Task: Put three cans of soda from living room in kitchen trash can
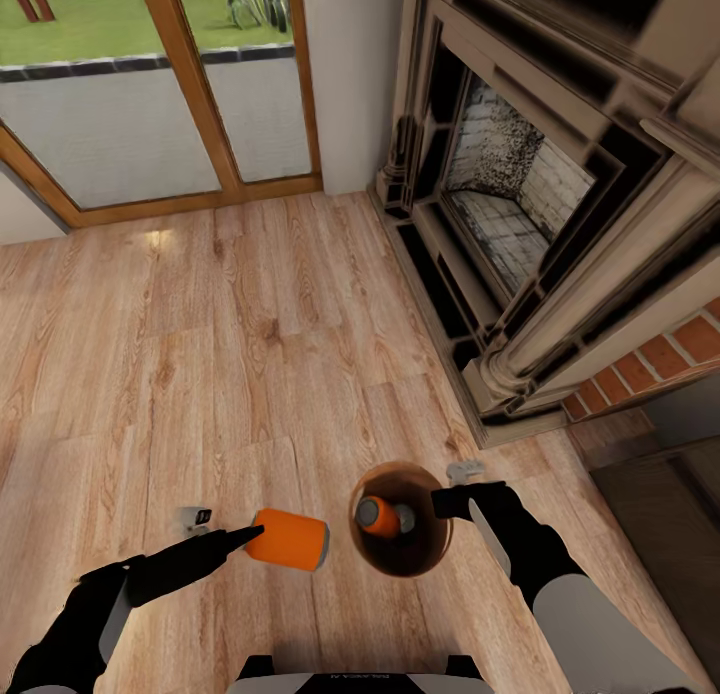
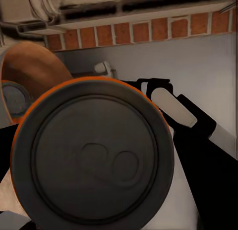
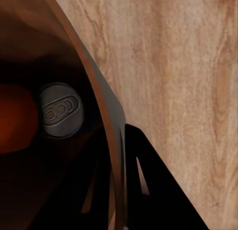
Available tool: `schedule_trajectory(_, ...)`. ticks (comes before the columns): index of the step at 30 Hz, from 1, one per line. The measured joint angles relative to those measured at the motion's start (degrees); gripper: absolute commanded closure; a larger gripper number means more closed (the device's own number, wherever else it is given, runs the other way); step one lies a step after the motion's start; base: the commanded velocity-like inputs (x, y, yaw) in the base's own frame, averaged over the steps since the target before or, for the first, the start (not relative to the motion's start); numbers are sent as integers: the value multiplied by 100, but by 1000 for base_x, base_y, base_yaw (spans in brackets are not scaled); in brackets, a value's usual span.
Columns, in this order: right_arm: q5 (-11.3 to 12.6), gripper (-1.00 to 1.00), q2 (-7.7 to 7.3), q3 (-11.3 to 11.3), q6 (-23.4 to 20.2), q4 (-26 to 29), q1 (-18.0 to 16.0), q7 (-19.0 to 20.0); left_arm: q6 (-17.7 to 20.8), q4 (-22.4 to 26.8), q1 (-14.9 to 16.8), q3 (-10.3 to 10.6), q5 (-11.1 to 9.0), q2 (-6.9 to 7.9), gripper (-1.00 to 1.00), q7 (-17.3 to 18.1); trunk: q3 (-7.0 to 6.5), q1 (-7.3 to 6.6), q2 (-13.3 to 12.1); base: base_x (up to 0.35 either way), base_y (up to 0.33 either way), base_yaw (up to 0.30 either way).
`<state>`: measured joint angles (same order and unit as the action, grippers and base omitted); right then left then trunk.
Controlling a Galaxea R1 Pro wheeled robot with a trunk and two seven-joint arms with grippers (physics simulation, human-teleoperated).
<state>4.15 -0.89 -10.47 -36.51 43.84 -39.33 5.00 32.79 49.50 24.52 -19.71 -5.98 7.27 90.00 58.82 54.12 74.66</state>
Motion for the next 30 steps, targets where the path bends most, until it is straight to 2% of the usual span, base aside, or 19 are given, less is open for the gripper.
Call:
schedule_trajectory(10, -2, 100, 2, -2, 136, -217, -54, -1, 0, 7, 1, 8, 0, -135, 100, 0, 0, 0, 0, 0, 0, 0)
schedule_trajectory(12, -48, 100, 58, -7, 154, -307, -78, -5, 0, 8, 1, 11, 0, -169, 100, 0, 0, 0, 0, 0, 0, 0)
schedule_trajectory(14, 47, 100, 102, -4, 159, -348, -90, 1, 0, 7, 1, 14, 0, -193, 100, 0, 0, 0, 0, 0, 0, 0)
schedule_trajectory(16, 17, 100, 157, -6, 168, -436, -106, -5, 0, 9, 3, 18, 0, -221, 100, 0, 0, 0, 0, 0, 0, 0)
schedule_trajectory(30, -3, 100, 184, -7, 173, -490, -123, -13, 2, 16, 3, 19, 0, -272, 100, 0, 0, 0, 0, 0, 0, 0)
